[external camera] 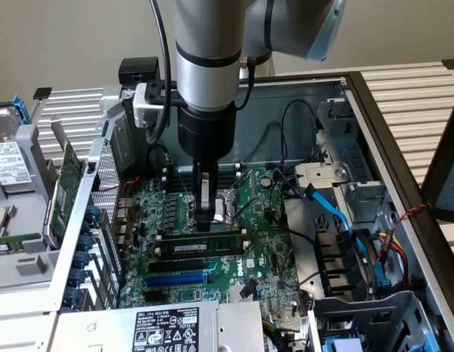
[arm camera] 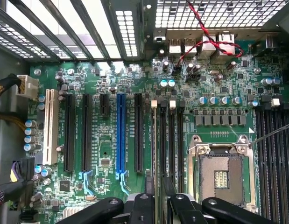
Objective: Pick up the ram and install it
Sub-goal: 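Press down the ram until it locks into place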
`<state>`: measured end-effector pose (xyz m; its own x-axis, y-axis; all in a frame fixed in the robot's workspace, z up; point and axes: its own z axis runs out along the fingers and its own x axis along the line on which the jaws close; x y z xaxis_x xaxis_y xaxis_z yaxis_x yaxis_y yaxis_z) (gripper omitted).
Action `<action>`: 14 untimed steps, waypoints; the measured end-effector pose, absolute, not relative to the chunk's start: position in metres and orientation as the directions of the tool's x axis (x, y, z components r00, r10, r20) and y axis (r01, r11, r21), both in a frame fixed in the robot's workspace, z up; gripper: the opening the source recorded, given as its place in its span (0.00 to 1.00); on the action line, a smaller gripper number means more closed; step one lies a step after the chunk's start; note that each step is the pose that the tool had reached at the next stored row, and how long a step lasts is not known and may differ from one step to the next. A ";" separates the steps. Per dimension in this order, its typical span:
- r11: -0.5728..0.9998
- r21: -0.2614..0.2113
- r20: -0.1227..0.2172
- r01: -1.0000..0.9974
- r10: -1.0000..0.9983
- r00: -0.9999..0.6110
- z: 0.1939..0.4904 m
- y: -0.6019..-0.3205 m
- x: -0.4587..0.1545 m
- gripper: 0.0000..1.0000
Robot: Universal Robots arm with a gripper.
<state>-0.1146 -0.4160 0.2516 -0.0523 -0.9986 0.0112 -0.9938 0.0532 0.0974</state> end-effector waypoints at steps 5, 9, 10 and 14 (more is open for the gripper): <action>0.053 0.097 0.011 -0.994 -0.999 -0.052 0.253 -0.416 -0.115 0.22; 0.049 0.092 0.011 -0.995 -0.999 -0.049 0.254 -0.416 -0.117 0.22; 0.048 0.088 0.011 -0.995 -0.999 -0.048 0.254 -0.416 -0.118 0.22; 0.046 0.049 0.009 -0.998 -0.999 -0.046 0.254 -0.415 -0.120 0.22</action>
